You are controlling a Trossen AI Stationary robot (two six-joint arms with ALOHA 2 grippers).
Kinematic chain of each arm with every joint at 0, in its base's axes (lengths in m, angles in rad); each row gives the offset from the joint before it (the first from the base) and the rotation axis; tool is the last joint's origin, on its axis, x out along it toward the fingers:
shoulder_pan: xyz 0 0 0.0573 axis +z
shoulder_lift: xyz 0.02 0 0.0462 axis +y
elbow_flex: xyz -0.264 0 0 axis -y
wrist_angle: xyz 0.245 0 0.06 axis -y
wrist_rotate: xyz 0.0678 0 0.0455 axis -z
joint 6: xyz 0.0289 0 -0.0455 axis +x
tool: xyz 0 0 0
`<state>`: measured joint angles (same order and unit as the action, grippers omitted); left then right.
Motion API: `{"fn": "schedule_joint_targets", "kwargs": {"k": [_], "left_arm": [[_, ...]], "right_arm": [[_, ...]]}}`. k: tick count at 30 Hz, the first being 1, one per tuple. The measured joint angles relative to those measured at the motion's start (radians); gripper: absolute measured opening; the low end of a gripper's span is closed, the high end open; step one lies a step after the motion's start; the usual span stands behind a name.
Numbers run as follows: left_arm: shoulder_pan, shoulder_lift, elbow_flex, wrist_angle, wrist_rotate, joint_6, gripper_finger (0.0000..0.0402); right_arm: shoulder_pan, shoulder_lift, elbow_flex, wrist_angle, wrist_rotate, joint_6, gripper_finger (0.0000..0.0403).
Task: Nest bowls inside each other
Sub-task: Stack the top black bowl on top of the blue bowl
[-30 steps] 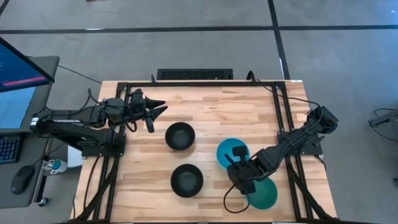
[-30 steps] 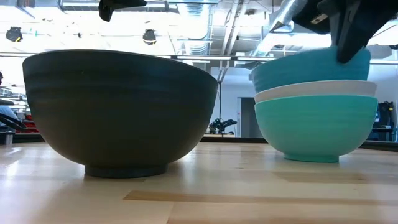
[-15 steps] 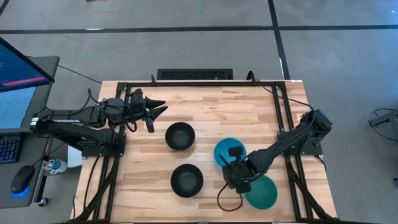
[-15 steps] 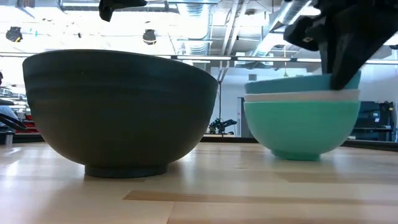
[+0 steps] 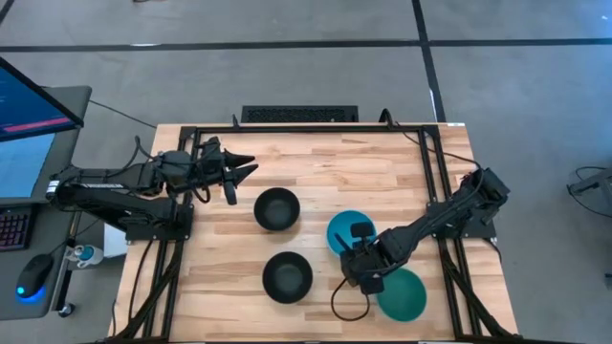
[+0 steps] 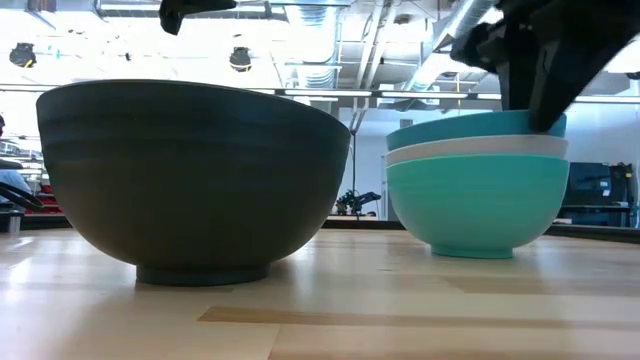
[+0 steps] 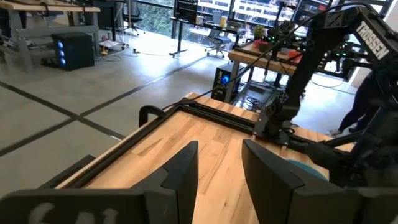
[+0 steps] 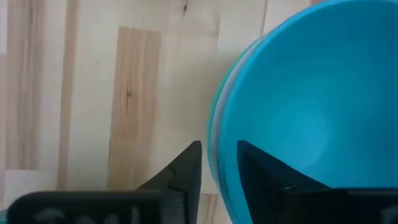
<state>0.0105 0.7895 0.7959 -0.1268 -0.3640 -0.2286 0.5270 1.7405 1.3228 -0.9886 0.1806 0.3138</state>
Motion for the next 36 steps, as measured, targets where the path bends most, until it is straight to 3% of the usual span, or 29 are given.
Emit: {"fn": "schedule_joint_targets", "kwargs": {"k": [9,16,21,27,30,36], "left_arm": [[0.0,0.002,0.0,-0.2,0.147,-0.12,0.0115],[-0.032,0.031,0.0,-0.23,0.298,-0.179,0.0115],[-0.092,0.1,0.0,-0.248,0.3,-0.202,0.0115],[-0.147,0.209,0.0,-0.24,0.299,-0.199,0.0115],[-0.159,0.245,0.0,-0.212,0.296,-0.19,0.0115],[-0.163,0.287,0.0,-0.226,0.281,-0.22,0.0115]], "right_arm": [[-0.001,0.0,0.217,-0.092,0.024,-0.005,0.0143],[-0.027,-0.001,0.391,-0.14,0.218,-0.124,0.0159],[-0.104,-0.002,0.452,-0.16,0.367,-0.152,0.0172],[-0.199,-0.002,0.462,-0.099,0.37,-0.145,0.0186],[-0.241,-0.002,0.462,-0.07,0.372,-0.217,0.0187],[-0.347,-0.002,0.462,-0.002,0.47,-0.228,0.018]]}}
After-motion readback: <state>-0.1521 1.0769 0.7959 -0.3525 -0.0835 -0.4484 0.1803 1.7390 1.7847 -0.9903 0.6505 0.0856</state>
